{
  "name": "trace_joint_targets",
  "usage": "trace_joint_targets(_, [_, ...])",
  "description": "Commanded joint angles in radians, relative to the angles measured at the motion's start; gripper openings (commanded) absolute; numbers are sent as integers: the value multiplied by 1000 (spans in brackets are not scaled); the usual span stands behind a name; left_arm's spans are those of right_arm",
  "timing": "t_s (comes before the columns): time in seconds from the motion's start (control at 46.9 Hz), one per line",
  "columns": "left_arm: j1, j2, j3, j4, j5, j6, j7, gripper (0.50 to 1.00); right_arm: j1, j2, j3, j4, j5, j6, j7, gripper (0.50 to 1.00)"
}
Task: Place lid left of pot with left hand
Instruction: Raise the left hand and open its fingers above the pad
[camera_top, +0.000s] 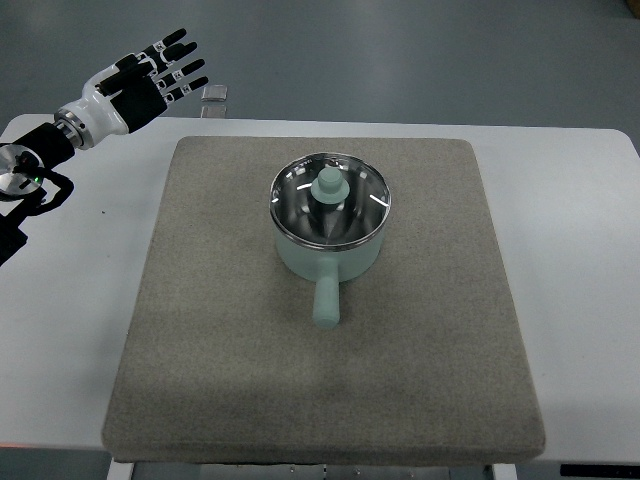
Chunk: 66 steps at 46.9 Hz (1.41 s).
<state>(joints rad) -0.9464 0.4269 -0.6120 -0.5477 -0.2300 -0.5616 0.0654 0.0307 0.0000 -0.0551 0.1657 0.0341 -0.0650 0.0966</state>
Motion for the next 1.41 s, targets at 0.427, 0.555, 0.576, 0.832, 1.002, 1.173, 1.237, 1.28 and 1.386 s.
trace_joint_targets(0.427, [-20,0,-2,5,-2,29,2,996,0,0,0,0,0,1,0,921])
trace_joint_targets(0.555, [-22,1,0,5,1,-1,1,996,0,0,0,0,0,-1,0,921])
trace_joint_targets(0.576, [-22,3,1,5,5,-12,1,996,0,0,0,0,0,-1,0,921])
trace_joint_targets(0.832, [-74,6,8,55,248,-49,-2,996,0,0,0,0,1,1,0,921])
trace_joint_targets(1.002, [-83,3,8,55,397,-49,-7,996,0,0,0,0,0,1,0,921])
trace_joint_targets(1.173, [-89,3,-6,17,621,-49,-84,996,0,0,0,0,1,1,0,921])
trace_joint_targets(1.237, [-98,4,-6,-3,692,-49,-124,996,0,0,0,0,0,-1,0,921])
trace_joint_targets(1.28, [-103,9,-6,-18,738,-49,-140,996,0,0,0,0,0,1,0,921])
trace_joint_targets(1.386, [-114,16,-6,-73,837,-49,-165,996,0,0,0,0,0,1,0,921])
